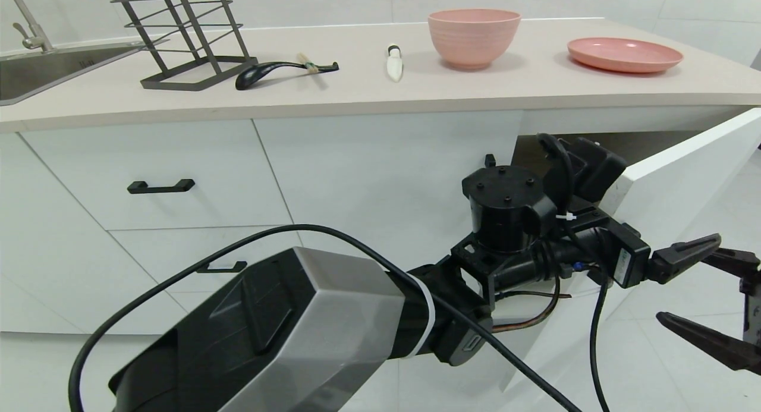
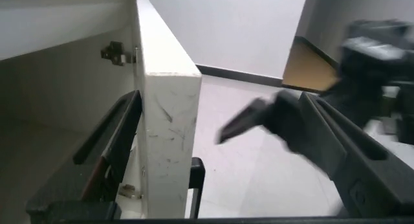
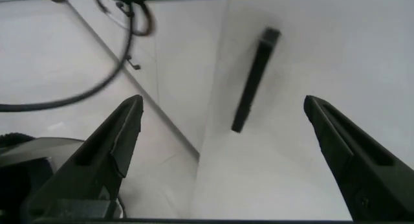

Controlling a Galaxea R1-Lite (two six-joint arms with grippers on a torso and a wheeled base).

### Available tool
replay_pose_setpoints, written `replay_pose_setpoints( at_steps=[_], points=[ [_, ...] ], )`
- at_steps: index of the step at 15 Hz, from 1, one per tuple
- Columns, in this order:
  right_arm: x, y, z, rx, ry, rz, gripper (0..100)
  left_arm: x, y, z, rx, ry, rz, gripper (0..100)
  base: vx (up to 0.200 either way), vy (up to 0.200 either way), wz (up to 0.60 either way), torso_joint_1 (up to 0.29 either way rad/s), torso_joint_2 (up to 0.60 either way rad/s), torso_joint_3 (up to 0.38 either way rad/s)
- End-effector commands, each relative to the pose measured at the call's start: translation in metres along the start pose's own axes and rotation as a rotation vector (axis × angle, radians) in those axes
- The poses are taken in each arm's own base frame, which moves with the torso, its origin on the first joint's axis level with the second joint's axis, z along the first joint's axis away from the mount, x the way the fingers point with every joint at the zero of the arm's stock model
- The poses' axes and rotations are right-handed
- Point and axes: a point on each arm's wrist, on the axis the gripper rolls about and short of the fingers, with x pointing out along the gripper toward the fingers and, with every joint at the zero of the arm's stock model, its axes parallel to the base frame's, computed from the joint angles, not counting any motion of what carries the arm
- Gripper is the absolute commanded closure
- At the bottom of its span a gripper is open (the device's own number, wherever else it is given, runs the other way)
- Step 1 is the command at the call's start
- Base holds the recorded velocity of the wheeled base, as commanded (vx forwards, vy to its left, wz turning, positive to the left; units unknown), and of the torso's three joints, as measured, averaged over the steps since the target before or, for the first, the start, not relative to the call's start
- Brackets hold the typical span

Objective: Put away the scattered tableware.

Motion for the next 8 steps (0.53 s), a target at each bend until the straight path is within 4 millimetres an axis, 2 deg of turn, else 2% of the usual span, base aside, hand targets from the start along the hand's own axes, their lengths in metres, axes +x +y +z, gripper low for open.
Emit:
replay_pose_setpoints(
  at_steps=[1, 2, 5, 8],
  points=[
    [-0.02, 0.036, 0.035, -0.152, -0.058, -0.043, 0, 0.0, -0.001, -0.001, -0.001, -0.001, 0.003, 0, 0.0, 0.0, 0.0, 0.0, 0.0, 0.0],
    [-0.023, 0.045, 0.048, -0.224, -0.097, -0.034, 0, 0.001, -0.004, -0.001, -0.004, -0.002, 0.002, 0, 0.0, 0.0, 0.0, 0.0, 0.0, 0.0],
    [-0.017, 0.07, 0.067, -0.294, -0.231, 0.136, 0, 0.007, -0.021, -0.005, -0.019, 0.003, 0.008, 0, 0.0, 0.0, 0.0, 0.0, 0.0, 0.0],
    [-0.024, 0.08, 0.075, -0.346, -0.266, 0.141, 0, 0.011, -0.035, -0.01, -0.052, 0.015, -0.003, 0, 0.0, 0.0, 0.0, 0.0, 0.0, 0.0]
  ],
)
